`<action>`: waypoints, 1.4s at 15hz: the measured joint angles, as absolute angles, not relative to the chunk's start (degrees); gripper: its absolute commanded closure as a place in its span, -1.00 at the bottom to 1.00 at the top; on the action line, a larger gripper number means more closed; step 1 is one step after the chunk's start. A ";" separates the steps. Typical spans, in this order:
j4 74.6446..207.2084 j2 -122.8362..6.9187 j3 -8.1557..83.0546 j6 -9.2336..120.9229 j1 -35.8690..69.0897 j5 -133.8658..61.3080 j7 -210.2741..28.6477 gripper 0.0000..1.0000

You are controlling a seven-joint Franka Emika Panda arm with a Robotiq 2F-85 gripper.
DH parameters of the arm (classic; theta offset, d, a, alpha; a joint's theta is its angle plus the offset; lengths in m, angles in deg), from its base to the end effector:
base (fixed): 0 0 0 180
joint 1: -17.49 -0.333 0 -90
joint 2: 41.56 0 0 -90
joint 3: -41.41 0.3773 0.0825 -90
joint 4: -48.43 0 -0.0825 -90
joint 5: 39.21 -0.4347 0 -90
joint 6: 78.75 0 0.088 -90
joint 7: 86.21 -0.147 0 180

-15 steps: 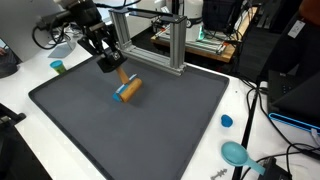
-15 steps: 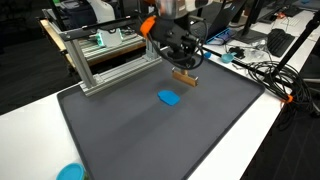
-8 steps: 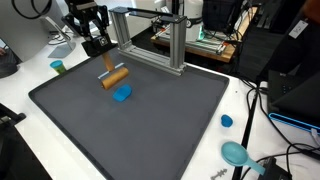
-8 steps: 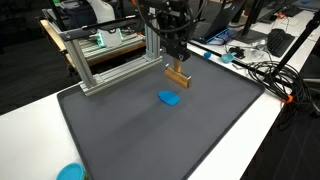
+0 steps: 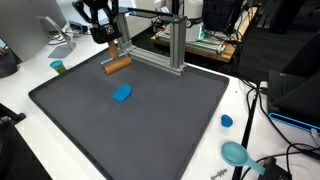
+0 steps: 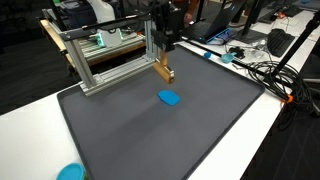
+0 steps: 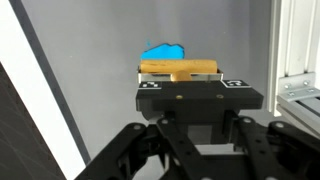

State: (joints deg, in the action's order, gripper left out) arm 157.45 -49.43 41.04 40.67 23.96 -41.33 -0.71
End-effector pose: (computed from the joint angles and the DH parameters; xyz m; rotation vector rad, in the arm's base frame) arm 0.6486 -0.0745 0.4295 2.4387 1.9630 0.0837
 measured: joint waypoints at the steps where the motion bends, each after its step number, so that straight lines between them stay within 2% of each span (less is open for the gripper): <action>1: 157.61 -47.13 41.14 37.40 23.76 -41.69 -1.57 0.57; 4: 157.29 -40.90 41.09 28.20 23.33 -44.04 -5.24 0.57; 5: 157.31 -39.17 40.91 26.09 23.28 -45.40 -6.02 0.07; 9: 158.33 -35.54 40.03 24.64 23.25 -49.98 -5.84 0.07; 10: 158.50 -35.52 39.98 24.64 23.25 -50.04 -5.84 0.57; 13: 159.07 -35.67 39.85 24.71 23.13 -49.87 -8.37 0.57; 21: 166.42 -29.55 42.68 28.47 20.83 -45.76 -39.45 0.57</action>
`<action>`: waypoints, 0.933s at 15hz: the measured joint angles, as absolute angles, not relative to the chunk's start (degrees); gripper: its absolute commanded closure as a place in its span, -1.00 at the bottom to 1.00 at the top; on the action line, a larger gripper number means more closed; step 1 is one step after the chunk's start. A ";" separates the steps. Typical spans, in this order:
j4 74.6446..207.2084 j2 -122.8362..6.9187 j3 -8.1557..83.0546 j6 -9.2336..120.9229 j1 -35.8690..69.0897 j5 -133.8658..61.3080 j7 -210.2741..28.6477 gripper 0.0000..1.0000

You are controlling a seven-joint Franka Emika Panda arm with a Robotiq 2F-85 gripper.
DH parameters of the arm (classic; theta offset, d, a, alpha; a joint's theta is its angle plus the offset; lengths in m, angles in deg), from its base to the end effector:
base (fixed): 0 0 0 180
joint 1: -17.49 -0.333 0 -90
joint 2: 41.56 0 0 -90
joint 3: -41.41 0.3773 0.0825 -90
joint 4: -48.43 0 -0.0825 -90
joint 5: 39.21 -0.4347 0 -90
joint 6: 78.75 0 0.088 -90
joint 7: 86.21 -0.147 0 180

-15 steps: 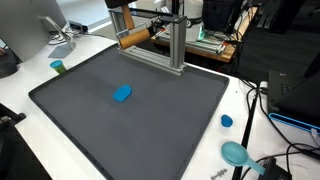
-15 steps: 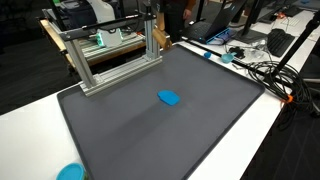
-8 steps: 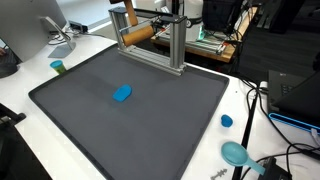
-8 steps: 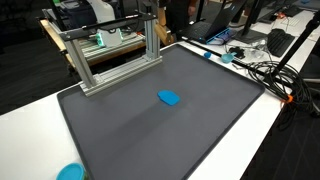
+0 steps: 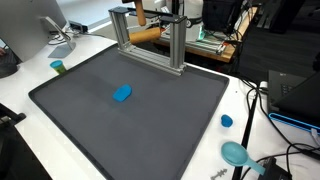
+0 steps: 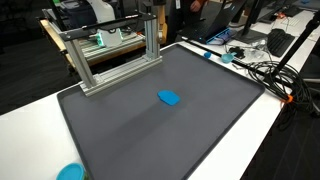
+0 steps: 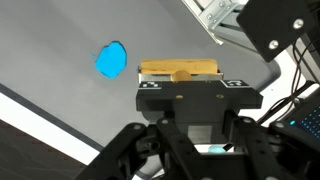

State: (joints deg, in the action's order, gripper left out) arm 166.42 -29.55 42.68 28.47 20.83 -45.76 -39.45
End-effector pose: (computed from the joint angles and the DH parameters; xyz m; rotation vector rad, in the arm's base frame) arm 0.5343 -0.0056 0.5344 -2.8430 -1.1139 -0.0964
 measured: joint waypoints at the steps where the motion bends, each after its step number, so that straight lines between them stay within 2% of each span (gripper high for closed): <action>1: 167.55 -28.85 43.45 28.87 20.27 -45.25 -44.05 0.57; 2: 168.48 -28.48 43.76 29.23 19.44 -44.90 -48.39 0.07; 14: 168.89 -28.91 42.57 29.26 18.08 -44.77 -49.04 0.07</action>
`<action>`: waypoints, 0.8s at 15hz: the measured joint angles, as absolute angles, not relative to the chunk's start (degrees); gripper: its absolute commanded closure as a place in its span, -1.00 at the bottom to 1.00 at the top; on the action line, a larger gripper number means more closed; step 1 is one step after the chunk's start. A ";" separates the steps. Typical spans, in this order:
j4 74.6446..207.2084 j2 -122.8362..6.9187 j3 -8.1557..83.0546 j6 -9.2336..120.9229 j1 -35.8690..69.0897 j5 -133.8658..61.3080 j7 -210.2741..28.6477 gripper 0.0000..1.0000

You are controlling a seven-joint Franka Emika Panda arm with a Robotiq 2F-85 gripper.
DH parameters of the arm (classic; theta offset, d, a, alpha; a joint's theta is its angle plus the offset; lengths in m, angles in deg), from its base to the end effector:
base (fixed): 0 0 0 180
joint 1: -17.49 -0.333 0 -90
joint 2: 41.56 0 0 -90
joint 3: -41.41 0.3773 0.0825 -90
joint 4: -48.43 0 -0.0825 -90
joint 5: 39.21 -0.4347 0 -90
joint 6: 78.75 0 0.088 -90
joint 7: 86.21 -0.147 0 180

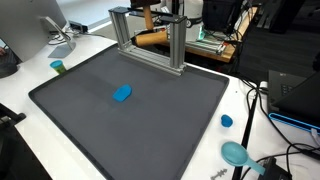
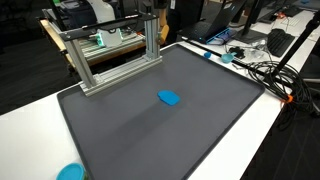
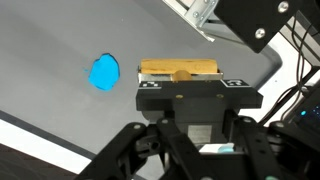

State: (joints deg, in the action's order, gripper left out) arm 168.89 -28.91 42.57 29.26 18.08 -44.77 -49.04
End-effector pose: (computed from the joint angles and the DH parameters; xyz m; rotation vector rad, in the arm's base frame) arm 0.5255 0.0167 0.5185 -2.9092 -0.9453 -0.0474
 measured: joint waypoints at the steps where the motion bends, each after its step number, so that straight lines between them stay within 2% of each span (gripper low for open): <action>1: 168.89 -28.91 42.57 29.26 18.08 -44.77 -49.04 0.57; 12: 175.01 -28.72 39.58 33.60 18.98 -44.83 -68.41 0.57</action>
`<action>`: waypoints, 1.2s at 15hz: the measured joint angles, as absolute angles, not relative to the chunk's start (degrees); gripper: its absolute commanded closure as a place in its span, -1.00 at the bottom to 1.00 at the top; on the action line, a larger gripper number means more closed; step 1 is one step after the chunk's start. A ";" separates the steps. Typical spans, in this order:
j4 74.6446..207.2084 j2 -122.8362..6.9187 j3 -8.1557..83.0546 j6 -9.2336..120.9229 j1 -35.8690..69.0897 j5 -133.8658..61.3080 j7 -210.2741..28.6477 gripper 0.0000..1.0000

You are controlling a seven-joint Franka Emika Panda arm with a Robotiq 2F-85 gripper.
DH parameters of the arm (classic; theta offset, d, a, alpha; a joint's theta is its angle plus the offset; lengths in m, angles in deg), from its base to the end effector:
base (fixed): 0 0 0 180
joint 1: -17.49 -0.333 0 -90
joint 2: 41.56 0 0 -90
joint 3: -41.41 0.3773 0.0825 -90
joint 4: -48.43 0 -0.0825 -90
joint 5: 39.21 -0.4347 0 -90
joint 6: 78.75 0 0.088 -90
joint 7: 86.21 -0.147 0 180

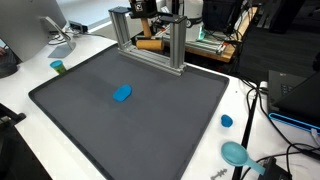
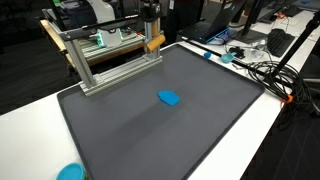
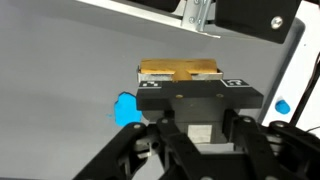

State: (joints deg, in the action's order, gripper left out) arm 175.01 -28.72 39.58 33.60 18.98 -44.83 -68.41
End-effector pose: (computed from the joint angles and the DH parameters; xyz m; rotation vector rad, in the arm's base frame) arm 0.5120 -0.0202 0.4711 -3.0238 -0.3266 0.0095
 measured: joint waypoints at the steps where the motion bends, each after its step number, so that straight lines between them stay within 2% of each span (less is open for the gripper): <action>1: 175.76 -28.19 39.27 33.89 19.35 -44.72 -70.79 0.57; 5: 179.48 -24.15 38.94 33.76 20.44 -41.16 -75.66 0.57; 6: 180.46 -22.70 38.98 33.67 20.44 -39.98 -76.10 0.07; 8: 182.27 -19.78 39.42 33.20 20.33 -38.25 -76.20 0.07; 9: 182.92 -18.68 39.64 33.09 20.28 -37.97 -76.28 0.57; 18: 184.74 -18.80 39.68 33.08 19.20 -37.97 -76.34 0.57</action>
State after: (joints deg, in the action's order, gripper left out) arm 184.74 -18.80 39.68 33.08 19.20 -37.97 -76.34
